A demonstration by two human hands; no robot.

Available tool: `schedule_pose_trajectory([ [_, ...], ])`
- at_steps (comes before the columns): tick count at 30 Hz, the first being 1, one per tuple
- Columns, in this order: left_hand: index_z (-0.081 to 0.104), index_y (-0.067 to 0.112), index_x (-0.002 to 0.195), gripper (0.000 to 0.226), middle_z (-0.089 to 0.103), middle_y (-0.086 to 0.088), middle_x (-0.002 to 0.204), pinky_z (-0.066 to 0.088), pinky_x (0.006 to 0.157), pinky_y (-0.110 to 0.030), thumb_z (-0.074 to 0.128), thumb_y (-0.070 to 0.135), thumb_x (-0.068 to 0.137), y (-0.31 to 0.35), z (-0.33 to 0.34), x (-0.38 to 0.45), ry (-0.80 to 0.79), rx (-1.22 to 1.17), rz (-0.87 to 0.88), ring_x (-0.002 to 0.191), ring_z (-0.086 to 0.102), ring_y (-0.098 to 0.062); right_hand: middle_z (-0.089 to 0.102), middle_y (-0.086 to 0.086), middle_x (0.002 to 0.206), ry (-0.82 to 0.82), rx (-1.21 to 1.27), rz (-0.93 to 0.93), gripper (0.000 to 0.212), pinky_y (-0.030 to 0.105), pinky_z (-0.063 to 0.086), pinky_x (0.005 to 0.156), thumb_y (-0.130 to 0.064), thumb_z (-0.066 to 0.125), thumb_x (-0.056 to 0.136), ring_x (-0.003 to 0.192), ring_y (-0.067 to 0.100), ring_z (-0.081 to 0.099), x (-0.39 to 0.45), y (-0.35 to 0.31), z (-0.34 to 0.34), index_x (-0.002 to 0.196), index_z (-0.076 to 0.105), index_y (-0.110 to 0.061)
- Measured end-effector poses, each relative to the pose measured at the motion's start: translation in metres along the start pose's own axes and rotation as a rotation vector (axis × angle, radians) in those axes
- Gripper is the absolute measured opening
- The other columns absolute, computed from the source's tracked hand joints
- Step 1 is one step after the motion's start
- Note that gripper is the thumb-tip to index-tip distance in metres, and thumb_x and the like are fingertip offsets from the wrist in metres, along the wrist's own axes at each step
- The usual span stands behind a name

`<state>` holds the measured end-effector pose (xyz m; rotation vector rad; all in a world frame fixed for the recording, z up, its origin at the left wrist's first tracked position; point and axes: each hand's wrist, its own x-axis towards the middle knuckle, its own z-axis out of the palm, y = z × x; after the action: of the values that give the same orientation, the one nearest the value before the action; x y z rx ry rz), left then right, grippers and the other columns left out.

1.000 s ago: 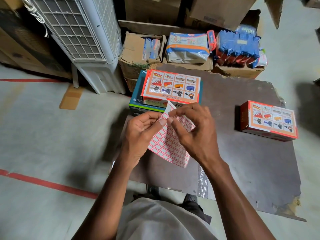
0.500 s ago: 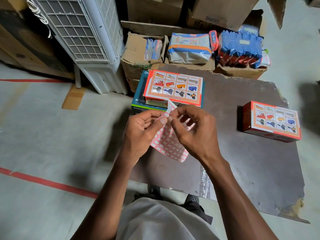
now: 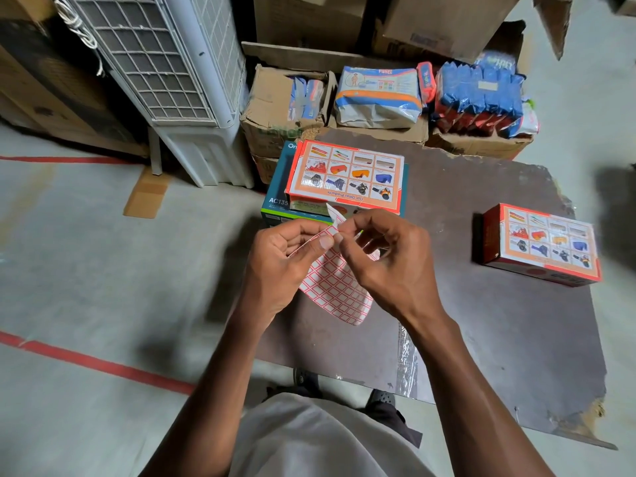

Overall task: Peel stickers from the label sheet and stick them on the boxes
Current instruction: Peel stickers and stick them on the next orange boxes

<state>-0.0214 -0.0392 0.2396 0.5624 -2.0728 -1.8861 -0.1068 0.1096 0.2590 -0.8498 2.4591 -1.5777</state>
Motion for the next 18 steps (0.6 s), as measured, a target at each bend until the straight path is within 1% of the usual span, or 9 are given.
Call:
schedule_pose_trajectory([
  [5,0.076,0.018,0.103,0.015,0.08,0.001,0.098,0.063,0.085,-0.045,0.075,0.024,0.089,0.001,0.001,0.002,0.015,0.041,0.007,0.092,0.077,-0.018,0.073,-0.012,0.081,0.013,0.011,0.004,0.004,0.02,0.056,0.064,-0.017,0.076,0.09,0.073,0.009,0.068,0.0,-0.001,0.001,0.086,0.075,-0.016],
  [7,0.077,0.018,0.102,0.014,0.08,-0.002,0.096,0.063,0.083,-0.047,0.075,0.025,0.09,0.003,0.001,0.001,0.021,0.029,0.008,0.09,0.077,-0.022,0.073,-0.012,0.081,0.028,0.013,-0.002,0.004,0.02,0.057,0.065,-0.016,0.077,0.09,0.073,0.009,0.068,-0.001,-0.001,0.0,0.086,0.076,-0.015],
  [9,0.079,0.017,0.098,0.02,0.08,-0.006,0.091,0.061,0.079,-0.05,0.068,0.033,0.092,0.008,0.0,0.001,0.018,-0.002,-0.018,0.085,0.077,-0.029,0.074,-0.012,0.083,0.012,0.0,-0.011,0.003,0.021,0.058,0.066,-0.017,0.077,0.09,0.075,0.008,0.069,-0.001,-0.001,0.0,0.087,0.077,-0.017],
  [10,0.08,0.018,0.095,0.028,0.079,-0.008,0.088,0.059,0.076,-0.051,0.066,0.041,0.091,0.011,-0.001,0.001,0.02,-0.004,-0.04,0.083,0.076,-0.033,0.074,-0.013,0.084,-0.006,-0.011,-0.016,0.003,0.022,0.058,0.067,-0.018,0.077,0.09,0.076,0.007,0.069,0.0,0.0,0.0,0.087,0.077,-0.018],
  [12,0.08,0.014,0.091,0.044,0.078,-0.009,0.082,0.059,0.073,-0.051,0.064,0.054,0.088,0.017,-0.002,0.005,0.019,0.038,-0.079,0.077,0.075,-0.033,0.073,-0.014,0.086,-0.038,-0.035,-0.022,0.002,0.025,0.058,0.067,-0.02,0.077,0.09,0.078,0.007,0.068,0.0,0.002,0.0,0.089,0.077,-0.018],
  [13,0.079,0.011,0.09,0.045,0.078,-0.008,0.08,0.059,0.073,-0.049,0.066,0.054,0.089,0.019,-0.003,0.007,0.011,0.073,-0.088,0.075,0.076,-0.029,0.073,-0.015,0.086,-0.046,-0.042,-0.026,0.003,0.026,0.058,0.067,-0.02,0.077,0.09,0.078,0.007,0.068,0.0,0.002,0.001,0.09,0.077,-0.017],
  [14,0.078,0.01,0.09,0.039,0.078,-0.006,0.079,0.06,0.071,-0.046,0.068,0.047,0.092,0.021,-0.003,0.008,0.002,0.105,-0.09,0.073,0.076,-0.025,0.072,-0.016,0.086,-0.048,-0.047,-0.03,0.004,0.027,0.058,0.067,-0.021,0.077,0.09,0.078,0.007,0.068,0.0,0.003,0.001,0.09,0.077,-0.017],
  [16,0.077,0.013,0.086,0.022,0.078,-0.002,0.077,0.06,0.067,-0.038,0.068,0.031,0.097,0.023,-0.002,0.01,0.008,0.141,-0.086,0.071,0.076,-0.022,0.071,-0.018,0.086,-0.052,-0.058,-0.035,0.004,0.026,0.058,0.067,-0.022,0.078,0.089,0.079,0.006,0.068,-0.001,0.003,0.001,0.09,0.077,-0.018],
  [18,0.076,0.017,0.081,0.018,0.077,0.0,0.075,0.06,0.065,-0.035,0.069,0.023,0.096,0.024,0.0,0.01,0.046,0.15,-0.107,0.069,0.075,-0.021,0.071,-0.018,0.086,-0.05,-0.07,-0.034,0.005,0.026,0.057,0.066,-0.024,0.078,0.088,0.079,0.006,0.067,-0.001,0.003,0.001,0.09,0.076,-0.019],
])
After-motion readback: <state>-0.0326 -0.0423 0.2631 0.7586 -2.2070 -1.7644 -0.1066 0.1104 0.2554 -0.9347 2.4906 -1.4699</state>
